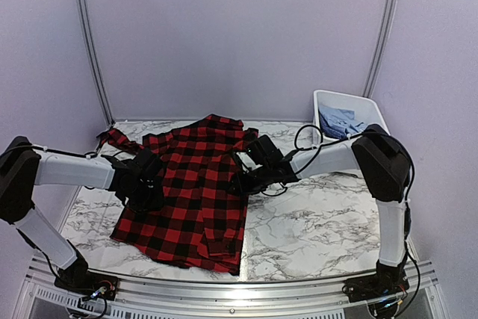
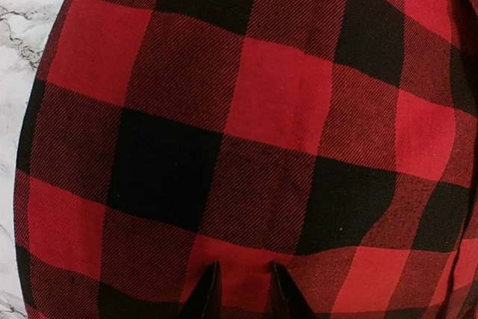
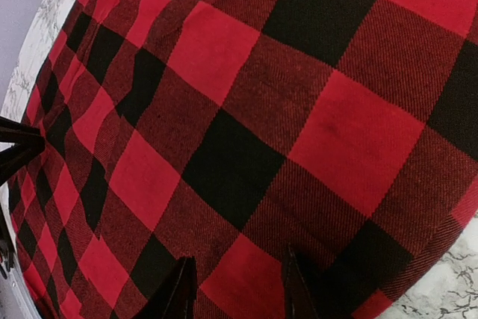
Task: Fold and stack the long sleeve shirts
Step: Move the 1/3-folded shirt to the center of the board, then adjust the 1/3-folded shirt at the center of the board.
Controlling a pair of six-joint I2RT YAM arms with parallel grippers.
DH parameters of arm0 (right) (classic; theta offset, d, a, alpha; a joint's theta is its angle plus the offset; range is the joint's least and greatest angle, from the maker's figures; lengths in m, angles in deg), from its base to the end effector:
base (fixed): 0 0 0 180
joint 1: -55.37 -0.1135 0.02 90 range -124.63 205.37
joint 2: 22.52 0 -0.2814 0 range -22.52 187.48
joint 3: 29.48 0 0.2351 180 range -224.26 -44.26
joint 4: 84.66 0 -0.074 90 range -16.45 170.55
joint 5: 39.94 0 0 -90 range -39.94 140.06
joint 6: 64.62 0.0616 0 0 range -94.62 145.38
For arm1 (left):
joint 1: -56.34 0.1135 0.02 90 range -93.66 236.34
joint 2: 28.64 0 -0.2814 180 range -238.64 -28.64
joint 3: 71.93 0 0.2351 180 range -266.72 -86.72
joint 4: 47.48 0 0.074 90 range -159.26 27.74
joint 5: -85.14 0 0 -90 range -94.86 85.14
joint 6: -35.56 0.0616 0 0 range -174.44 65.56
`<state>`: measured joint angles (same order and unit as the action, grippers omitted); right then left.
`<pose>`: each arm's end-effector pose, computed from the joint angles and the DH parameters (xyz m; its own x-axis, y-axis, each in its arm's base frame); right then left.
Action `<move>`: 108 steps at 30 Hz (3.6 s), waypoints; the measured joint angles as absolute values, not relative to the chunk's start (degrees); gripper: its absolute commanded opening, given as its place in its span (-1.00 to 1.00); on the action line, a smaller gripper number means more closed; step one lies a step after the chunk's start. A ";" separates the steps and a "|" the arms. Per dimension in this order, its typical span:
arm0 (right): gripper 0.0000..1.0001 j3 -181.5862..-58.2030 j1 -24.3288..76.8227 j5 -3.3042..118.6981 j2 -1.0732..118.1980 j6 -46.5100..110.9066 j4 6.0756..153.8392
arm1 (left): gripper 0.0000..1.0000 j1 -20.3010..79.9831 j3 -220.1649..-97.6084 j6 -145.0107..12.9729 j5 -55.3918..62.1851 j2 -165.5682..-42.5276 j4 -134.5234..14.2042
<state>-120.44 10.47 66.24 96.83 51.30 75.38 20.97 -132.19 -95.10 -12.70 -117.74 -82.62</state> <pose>0.3089 0.3321 0.1475 -0.8297 -0.2342 -0.5067 -0.4963 0.7248 0.4778 0.2338 -0.1557 0.1601 -0.8977 -0.1543 -0.4127 -0.0795 0.9780 -0.1928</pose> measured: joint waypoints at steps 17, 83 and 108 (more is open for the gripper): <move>-0.27 -107.98 18.84 61.32 89.44 48.58 79.41 | -0.52 8.18 -134.68 -103.15 -12.66 -122.07 -78.75; 0.05 -174.80 30.86 60.32 129.57 37.13 73.15 | -0.44 8.99 -170.68 -95.41 -0.20 -142.81 -76.59; -0.81 -179.70 31.28 61.96 131.26 31.03 79.23 | -0.46 8.99 -170.46 -95.52 2.86 -142.83 -75.39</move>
